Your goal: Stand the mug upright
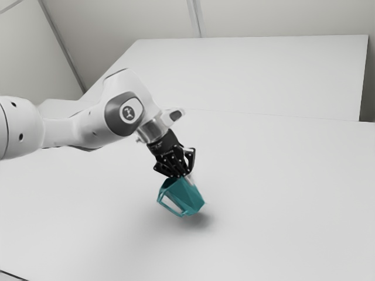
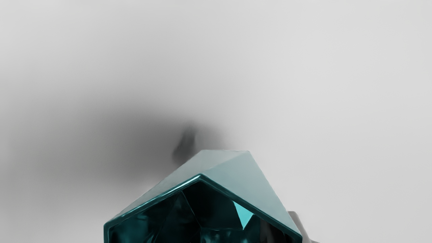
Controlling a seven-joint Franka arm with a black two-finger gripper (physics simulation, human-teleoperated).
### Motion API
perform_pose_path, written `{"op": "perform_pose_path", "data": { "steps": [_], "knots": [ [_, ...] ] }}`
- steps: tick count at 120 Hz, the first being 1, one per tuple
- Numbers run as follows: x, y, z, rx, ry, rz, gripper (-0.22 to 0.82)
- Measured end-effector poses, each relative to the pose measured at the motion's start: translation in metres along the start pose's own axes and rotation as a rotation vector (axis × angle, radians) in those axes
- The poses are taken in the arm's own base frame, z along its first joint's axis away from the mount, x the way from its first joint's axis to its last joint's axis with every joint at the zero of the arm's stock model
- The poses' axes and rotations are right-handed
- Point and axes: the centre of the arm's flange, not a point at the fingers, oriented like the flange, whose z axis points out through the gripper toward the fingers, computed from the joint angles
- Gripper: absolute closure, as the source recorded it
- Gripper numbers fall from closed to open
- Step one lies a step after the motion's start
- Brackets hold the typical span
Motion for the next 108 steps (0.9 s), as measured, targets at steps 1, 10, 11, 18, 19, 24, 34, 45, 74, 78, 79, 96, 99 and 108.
{"op": "perform_pose_path", "data": {
  "steps": [1, 10, 11, 18, 19, 24, 34, 45, 74, 78, 79, 96, 99, 108],
  "knots": [
    [0.0, 0.0, -0.002, 0.01, 0.006, 0.005, 0.78],
    [-0.002, -0.004, -0.017, 0.099, 0.06, 0.045, 0.78],
    [-0.002, -0.005, -0.019, 0.108, 0.065, 0.047, 0.78],
    [-0.001, -0.013, -0.03, 0.17, 0.101, 0.062, 0.78],
    [-0.001, -0.014, -0.031, 0.178, 0.105, 0.063, 0.78],
    [0.001, -0.02, -0.037, 0.218, 0.126, 0.069, 0.78],
    [0.007, -0.035, -0.047, 0.287, 0.157, 0.069, 0.78],
    [0.011, -0.044, -0.049, 0.344, 0.175, 0.072, 0.79],
    [0.028, -0.06, -0.032, 0.416, 0.182, 0.063, 0.79],
    [0.03, -0.062, -0.029, 0.419, 0.181, 0.06, 0.79],
    [0.031, -0.063, -0.028, 0.419, 0.182, 0.059, 0.79],
    [0.039, -0.071, -0.016, 0.427, 0.179, 0.044, 0.79],
    [0.04, -0.072, -0.014, 0.428, 0.179, 0.041, 0.79],
    [0.044, -0.076, -0.007, 0.431, 0.175, 0.033, 0.79]
  ]
}}
